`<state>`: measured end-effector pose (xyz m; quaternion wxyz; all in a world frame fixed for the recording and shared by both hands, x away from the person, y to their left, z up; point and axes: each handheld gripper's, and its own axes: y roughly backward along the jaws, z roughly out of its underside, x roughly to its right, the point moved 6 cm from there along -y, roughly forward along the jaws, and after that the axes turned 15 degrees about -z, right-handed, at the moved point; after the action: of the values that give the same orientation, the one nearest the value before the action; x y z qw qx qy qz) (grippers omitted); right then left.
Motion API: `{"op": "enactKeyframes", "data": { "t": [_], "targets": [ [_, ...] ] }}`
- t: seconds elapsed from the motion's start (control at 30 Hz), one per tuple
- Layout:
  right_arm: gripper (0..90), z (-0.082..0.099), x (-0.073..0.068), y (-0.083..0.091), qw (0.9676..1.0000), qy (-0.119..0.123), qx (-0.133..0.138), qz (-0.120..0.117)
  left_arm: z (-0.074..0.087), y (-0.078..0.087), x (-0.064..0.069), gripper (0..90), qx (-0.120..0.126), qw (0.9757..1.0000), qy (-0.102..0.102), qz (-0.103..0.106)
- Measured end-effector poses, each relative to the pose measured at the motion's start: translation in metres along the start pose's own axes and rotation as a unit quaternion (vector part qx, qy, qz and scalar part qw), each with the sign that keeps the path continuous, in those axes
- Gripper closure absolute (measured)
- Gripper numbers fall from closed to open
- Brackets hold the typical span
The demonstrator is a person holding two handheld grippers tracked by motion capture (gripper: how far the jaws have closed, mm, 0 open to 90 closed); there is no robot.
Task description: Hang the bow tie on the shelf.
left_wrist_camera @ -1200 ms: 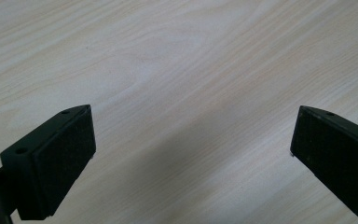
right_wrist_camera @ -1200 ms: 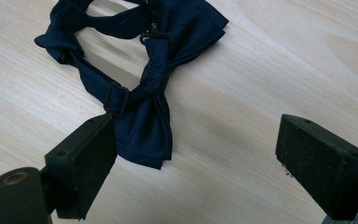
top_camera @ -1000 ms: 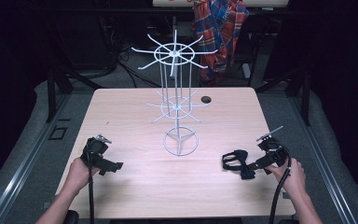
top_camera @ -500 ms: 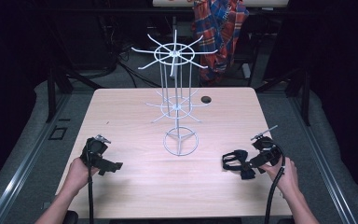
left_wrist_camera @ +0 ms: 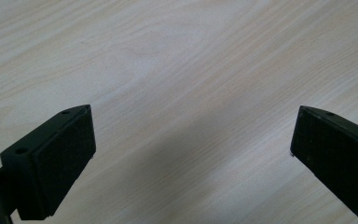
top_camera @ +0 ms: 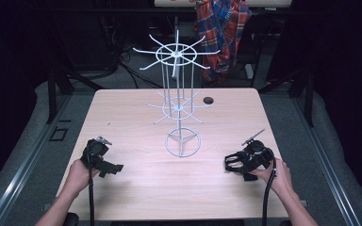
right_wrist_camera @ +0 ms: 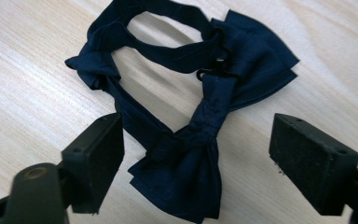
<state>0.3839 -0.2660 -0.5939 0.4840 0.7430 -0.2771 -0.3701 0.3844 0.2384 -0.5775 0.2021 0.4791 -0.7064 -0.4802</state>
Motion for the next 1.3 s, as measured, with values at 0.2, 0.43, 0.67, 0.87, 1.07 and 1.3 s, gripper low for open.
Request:
{"op": "enactKeyframes", "data": {
  "t": [0.2,0.43,0.67,0.87,1.07,1.3],
  "targets": [
    [31.5,-0.001,-0.004,-0.007,0.9999,0.004,-0.008,0.01,0.0,-0.001,0.0,0.1,-0.006,1.0,-0.004,-0.001],
    [51.8,-0.001,-0.002,-0.009,0.9984,0.024,-0.038,0.033,0.001,-0.002,-0.001,0.1,-0.008,1.0,-0.004,-0.001],
    [72.9,-0.004,-0.007,-0.01,0.9963,0.052,-0.037,0.057,0.001,-0.001,0.0,0.1,-0.006,1.0,-0.005,0.0],
    [73.7,-0.007,-0.011,-0.006,0.998,0.05,-0.005,0.04,0.001,-0.001,0.0,0.1,-0.006,1.0,-0.003,-0.001],
    [73.8,-0.007,-0.009,0.001,0.9982,0.049,0.008,0.033,0.001,0.0,0.0,0.1,-0.006,1.0,-0.005,0.0],
    [73.7,-0.011,-0.014,0.005,0.9982,0.044,0.038,0.014,0.001,0.0,0.0,0.1,-0.006,1.0,-0.006,-0.001]
  ]
}}
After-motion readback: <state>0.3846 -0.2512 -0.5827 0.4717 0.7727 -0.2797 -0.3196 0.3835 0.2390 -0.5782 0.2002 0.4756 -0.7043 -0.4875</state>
